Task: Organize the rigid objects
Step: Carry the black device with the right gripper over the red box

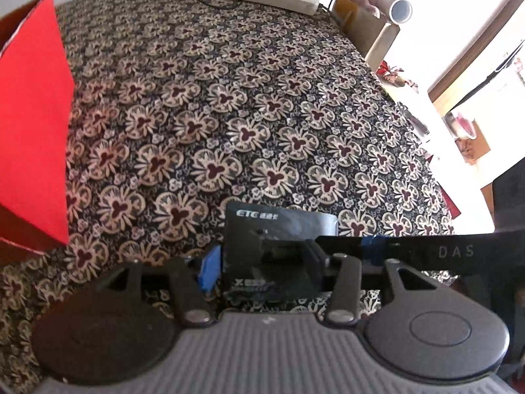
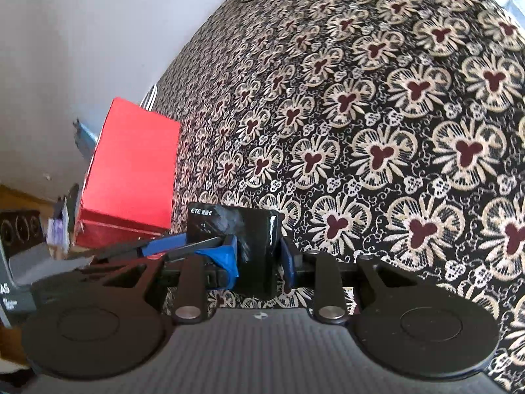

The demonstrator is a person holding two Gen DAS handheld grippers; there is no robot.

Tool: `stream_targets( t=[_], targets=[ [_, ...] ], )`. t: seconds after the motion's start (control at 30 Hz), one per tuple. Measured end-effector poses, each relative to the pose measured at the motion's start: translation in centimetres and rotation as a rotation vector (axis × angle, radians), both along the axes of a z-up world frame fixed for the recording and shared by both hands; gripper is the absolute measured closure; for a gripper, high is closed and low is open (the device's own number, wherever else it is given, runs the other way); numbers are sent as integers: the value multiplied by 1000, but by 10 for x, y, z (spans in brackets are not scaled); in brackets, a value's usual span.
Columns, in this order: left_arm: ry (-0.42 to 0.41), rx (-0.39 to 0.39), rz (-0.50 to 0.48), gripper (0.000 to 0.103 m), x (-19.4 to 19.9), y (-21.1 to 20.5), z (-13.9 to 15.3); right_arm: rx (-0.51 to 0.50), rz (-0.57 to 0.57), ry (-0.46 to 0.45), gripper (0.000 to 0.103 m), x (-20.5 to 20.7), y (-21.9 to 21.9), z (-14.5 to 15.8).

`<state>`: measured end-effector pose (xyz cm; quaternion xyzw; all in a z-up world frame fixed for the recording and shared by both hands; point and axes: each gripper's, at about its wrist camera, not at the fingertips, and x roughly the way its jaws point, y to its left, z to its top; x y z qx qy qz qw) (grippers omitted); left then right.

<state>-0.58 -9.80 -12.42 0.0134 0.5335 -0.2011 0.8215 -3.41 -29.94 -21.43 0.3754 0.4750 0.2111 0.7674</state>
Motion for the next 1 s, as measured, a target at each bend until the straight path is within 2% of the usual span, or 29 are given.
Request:
stream_targets(
  t=[0.27,0.67,1.0],
  targets=[
    [-30,43,-17,57,1,-8,4,63,-55,34,90,-1,-9,-10],
    [-59,67,-11,58,-4,-4,9,72,-49,19,90,-18,3,-12],
    [-159,85,-20,59,-22,12,34,107,-43,-32,90,-26,27,9]
  ],
)
